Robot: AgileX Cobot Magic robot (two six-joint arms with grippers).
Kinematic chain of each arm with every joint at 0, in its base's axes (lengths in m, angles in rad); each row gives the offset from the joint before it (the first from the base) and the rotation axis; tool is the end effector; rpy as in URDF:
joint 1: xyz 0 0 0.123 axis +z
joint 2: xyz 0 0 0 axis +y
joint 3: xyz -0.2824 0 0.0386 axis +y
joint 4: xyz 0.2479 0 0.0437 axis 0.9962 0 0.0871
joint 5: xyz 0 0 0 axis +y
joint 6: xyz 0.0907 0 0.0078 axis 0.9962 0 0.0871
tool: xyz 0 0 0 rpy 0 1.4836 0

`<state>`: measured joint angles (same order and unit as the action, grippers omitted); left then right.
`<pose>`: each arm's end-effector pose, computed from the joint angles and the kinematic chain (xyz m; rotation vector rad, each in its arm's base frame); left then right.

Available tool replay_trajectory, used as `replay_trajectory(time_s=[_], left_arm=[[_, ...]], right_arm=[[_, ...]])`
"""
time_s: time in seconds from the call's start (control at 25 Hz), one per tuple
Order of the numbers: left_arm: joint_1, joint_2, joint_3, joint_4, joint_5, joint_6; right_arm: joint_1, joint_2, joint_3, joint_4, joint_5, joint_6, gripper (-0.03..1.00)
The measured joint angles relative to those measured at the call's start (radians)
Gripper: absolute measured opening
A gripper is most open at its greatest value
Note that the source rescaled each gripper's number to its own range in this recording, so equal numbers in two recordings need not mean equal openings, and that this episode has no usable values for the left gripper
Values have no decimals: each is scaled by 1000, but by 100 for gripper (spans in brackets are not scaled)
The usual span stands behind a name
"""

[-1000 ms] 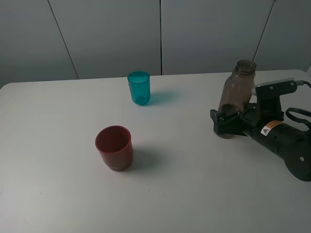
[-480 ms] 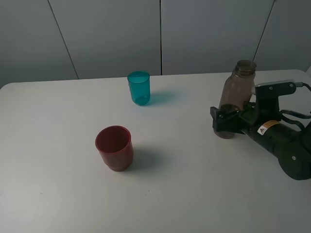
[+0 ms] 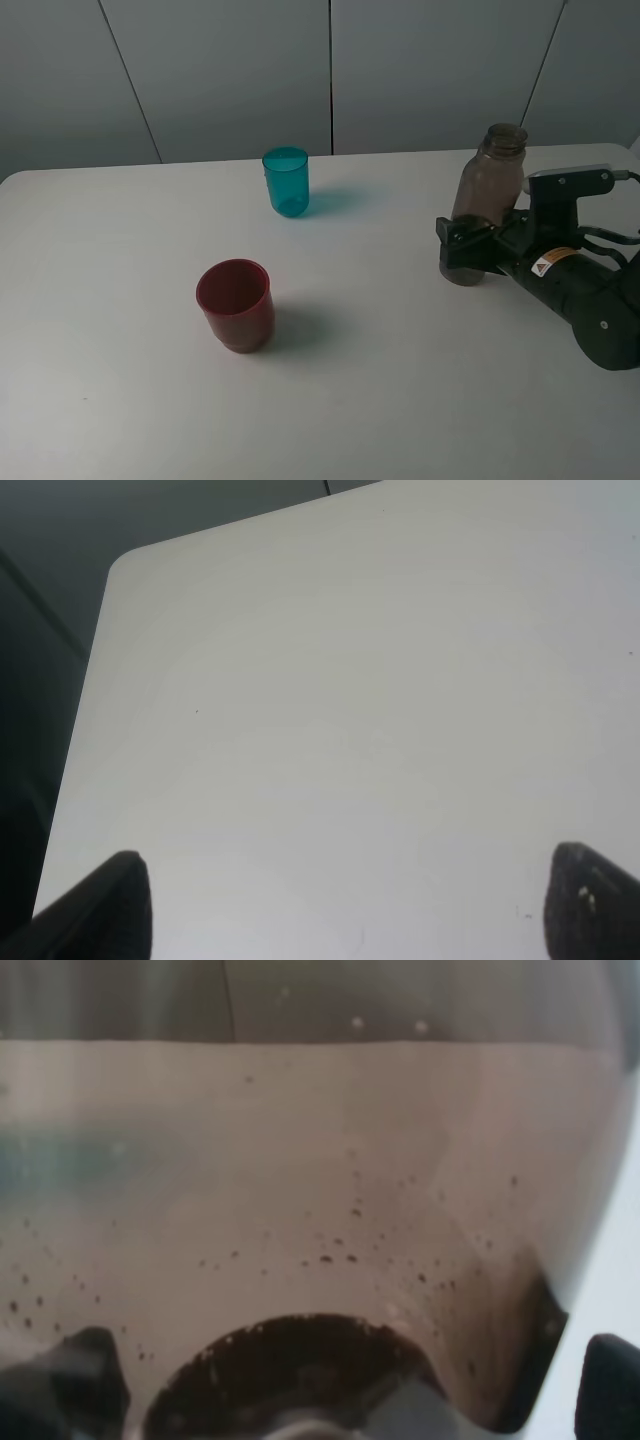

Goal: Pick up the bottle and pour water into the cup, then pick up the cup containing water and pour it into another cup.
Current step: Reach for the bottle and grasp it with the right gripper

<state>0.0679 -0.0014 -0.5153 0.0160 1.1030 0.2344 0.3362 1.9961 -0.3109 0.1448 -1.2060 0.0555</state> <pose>-0.0087 0.0007 0.2780 0.1713 2.0691 0.2047 0.2400 0.0709 0.0782 -0.1361 1.9611 0.1581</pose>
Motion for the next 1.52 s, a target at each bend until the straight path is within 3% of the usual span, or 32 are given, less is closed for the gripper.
replay_trajectory(time_s=[1.52], left_arm=[[0, 0, 0, 0, 0, -4]], right_arm=[[0, 58, -41, -26, -5, 27, 100]])
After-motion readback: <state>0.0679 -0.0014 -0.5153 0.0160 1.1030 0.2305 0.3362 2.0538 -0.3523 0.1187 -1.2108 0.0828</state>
